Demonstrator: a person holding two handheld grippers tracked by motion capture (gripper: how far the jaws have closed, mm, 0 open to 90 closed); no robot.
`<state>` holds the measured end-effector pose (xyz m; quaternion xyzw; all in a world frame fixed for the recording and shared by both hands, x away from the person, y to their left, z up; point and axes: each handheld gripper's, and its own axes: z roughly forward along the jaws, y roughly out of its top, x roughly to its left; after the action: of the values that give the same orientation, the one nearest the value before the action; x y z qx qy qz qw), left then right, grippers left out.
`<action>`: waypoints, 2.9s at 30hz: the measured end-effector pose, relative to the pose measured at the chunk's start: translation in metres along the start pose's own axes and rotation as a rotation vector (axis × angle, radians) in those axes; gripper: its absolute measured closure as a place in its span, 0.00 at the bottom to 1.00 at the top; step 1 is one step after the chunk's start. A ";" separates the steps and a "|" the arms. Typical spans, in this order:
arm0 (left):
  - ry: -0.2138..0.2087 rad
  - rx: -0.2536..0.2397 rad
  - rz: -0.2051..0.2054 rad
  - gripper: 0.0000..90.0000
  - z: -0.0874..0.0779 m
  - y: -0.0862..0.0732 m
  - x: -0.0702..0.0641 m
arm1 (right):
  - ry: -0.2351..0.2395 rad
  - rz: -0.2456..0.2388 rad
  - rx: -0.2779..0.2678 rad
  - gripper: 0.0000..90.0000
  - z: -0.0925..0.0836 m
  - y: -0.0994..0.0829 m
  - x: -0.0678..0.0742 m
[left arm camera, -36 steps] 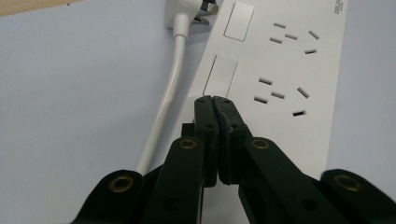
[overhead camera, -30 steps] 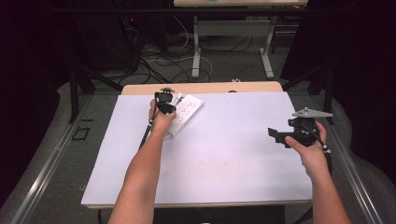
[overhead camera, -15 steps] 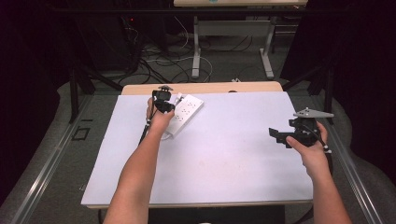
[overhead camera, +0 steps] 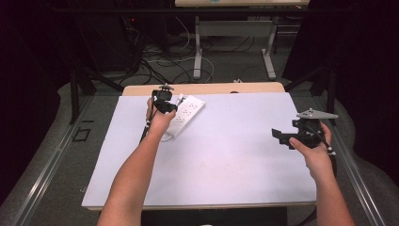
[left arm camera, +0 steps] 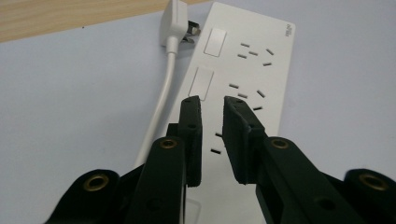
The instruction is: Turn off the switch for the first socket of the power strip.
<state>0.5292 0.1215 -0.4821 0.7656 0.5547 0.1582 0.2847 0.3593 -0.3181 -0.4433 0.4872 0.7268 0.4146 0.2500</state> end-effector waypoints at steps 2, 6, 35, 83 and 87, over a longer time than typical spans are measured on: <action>-0.013 -0.003 0.008 0.84 -0.002 -0.001 -0.002 | 0.002 0.007 0.001 0.11 0.000 0.000 0.000; -0.037 -0.002 0.032 0.83 -0.006 -0.003 -0.007 | 0.000 0.008 -0.001 0.11 -0.001 0.000 0.001; -0.181 -0.016 0.182 0.57 -0.046 -0.023 -0.041 | -0.001 0.001 -0.003 0.11 -0.004 0.001 0.002; -0.234 -0.233 0.140 0.00 -0.139 -0.078 -0.010 | 0.001 -0.005 0.003 0.11 -0.003 0.001 0.006; -0.224 -0.241 0.152 0.00 -0.147 -0.085 -0.006 | 0.008 -0.009 0.007 0.11 -0.003 0.001 0.006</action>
<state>0.3809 0.1727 -0.4180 0.7787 0.4369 0.1582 0.4216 0.3548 -0.3134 -0.4401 0.4831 0.7314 0.4129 0.2474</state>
